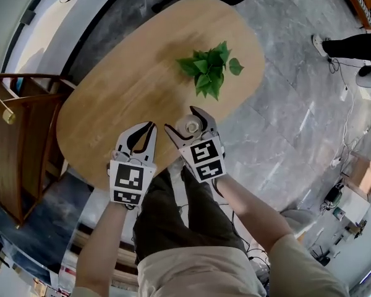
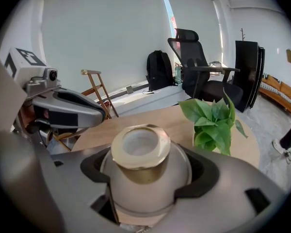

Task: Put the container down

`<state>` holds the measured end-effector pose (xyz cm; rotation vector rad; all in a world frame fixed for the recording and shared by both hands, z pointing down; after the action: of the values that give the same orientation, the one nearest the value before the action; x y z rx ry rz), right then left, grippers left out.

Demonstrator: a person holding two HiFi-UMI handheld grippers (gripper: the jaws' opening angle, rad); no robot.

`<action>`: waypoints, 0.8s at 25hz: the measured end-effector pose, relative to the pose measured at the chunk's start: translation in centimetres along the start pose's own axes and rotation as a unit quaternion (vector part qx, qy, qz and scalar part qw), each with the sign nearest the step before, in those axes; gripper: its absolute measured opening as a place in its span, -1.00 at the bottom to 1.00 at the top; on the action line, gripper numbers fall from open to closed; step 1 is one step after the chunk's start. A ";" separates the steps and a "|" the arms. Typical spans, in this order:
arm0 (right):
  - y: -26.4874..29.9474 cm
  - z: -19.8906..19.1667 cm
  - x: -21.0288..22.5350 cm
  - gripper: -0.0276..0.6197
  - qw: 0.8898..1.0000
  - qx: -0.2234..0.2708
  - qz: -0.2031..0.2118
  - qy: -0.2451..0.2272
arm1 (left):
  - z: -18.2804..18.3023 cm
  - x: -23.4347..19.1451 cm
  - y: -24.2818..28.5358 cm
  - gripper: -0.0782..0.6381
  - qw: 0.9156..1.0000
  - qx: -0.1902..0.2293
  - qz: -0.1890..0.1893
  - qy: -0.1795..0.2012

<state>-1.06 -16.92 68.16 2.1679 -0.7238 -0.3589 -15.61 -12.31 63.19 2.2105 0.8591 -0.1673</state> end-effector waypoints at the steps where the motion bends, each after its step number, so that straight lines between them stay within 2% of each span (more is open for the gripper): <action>1: 0.7 -0.4 -0.1 0.14 1.000 0.001 0.000 -0.002 | -0.6 -0.7 0.4 -0.73 1.000 0.001 0.004 -0.009; 7: 4.6 -3.2 -0.2 0.14 1.000 0.005 -0.005 -0.007 | -3.9 -4.0 3.5 -0.73 0.999 -0.013 0.012 -0.028; 10: 6.2 -4.9 -0.3 0.14 1.000 0.008 -0.007 -0.009 | -5.1 -4.7 5.0 -0.73 1.000 -0.028 -0.003 -0.005; 13: 7.5 -6.3 -0.1 0.14 0.999 0.023 -0.014 -0.021 | -6.0 -5.1 6.4 -0.73 0.998 -0.050 0.006 0.029; 20: 9.3 -8.2 -0.3 0.14 0.999 0.039 -0.024 -0.030 | -7.9 -5.2 8.5 -0.73 0.998 -0.064 -0.003 0.026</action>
<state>-0.91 -16.50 80.53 2.2584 -0.7315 -0.4297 -15.38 -13.90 75.81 2.1005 0.8798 -0.0545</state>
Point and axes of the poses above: the fingertips, and each gripper's own axes: y forward along the fingers, x to its right, z out of its top, the point moved 9 cm from there along -y, backward along the fingers, and after that the axes turned 15 degrees about -z, right-handed, at the moved point
